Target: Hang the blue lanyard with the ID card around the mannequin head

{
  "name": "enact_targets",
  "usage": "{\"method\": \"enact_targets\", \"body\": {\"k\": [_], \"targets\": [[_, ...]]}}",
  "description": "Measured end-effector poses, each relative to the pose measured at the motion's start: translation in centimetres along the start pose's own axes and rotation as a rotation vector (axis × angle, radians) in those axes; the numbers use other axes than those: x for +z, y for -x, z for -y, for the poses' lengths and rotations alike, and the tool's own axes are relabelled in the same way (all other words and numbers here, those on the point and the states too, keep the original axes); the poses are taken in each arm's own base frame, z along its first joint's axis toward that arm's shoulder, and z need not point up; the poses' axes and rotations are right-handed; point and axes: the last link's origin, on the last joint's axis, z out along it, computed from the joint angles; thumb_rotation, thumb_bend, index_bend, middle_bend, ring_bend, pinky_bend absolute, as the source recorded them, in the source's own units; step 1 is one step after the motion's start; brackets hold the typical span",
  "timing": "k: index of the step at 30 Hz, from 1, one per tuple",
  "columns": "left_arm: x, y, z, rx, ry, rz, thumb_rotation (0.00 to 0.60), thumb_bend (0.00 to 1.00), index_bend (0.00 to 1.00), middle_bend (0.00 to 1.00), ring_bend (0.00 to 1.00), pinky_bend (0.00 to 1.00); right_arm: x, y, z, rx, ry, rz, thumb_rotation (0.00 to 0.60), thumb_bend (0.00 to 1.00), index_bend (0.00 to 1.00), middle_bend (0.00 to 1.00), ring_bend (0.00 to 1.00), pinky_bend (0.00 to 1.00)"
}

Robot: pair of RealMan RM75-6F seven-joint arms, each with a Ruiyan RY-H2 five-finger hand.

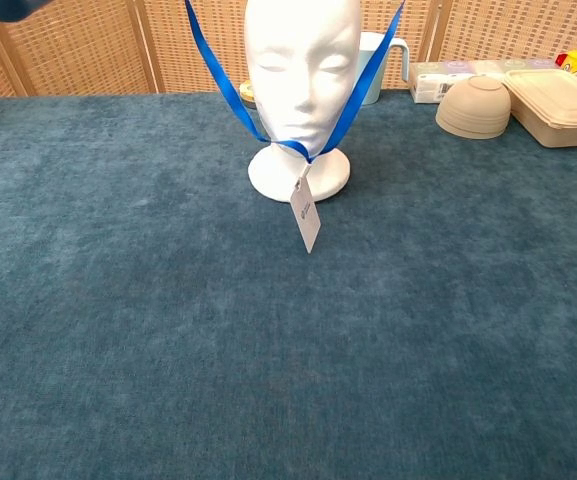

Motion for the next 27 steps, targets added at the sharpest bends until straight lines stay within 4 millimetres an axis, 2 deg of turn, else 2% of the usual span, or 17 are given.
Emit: {"method": "enact_targets", "body": {"k": [2,4,6,9,13,20,23,27], "targets": [[0.0,0.0,0.0,0.002,-0.002,-0.001,0.414,0.39,0.72,1.0,1.0,1.0,0.2,-0.1,0.0,-0.002,0.0,0.013,0.507,0.57,0.57,0.85,0.91,0.85],[0.1,0.0,-0.1,0.005,-0.003,-0.002,0.405,0.36,0.72,1.0,1.0,1.0,0.4,-0.2,0.0,-0.007,0.001,0.028,0.428,0.56,0.54,0.84,0.9,0.83],[0.1,0.0,-0.1,0.013,-0.003,-0.003,0.395,0.32,0.72,1.0,1.0,1.0,0.5,-0.3,0.0,-0.013,0.0,0.045,0.381,0.55,0.52,0.83,0.89,0.83],[0.1,-0.1,-0.2,0.022,-0.005,-0.007,0.397,0.27,0.7,1.0,1.0,1.0,0.7,-0.5,0.0,-0.01,0.006,0.071,0.345,0.53,0.49,0.82,0.88,0.82],[0.1,-0.1,-0.1,0.037,-0.01,-0.01,0.398,0.23,0.67,1.0,1.0,1.0,0.9,-0.9,-0.1,-0.017,0.013,0.085,0.308,0.51,0.47,0.81,0.88,0.81],[0.1,0.1,0.0,0.066,-0.023,0.002,0.394,0.21,0.61,0.98,1.0,1.0,1.0,-1.1,-0.6,-0.012,0.032,0.101,0.244,0.5,0.45,0.8,0.86,0.8],[0.0,0.0,0.1,0.06,-0.025,0.006,0.394,0.2,0.59,0.9,0.92,0.98,0.9,-1.4,-0.8,0.003,0.043,0.093,0.231,0.49,0.44,0.78,0.85,0.8],[-0.3,-0.2,0.4,0.05,-0.026,0.005,0.387,0.2,0.58,0.82,0.82,0.91,0.7,-1.8,-1.1,0.036,0.05,0.067,0.226,0.48,0.44,0.75,0.84,0.8]]}}
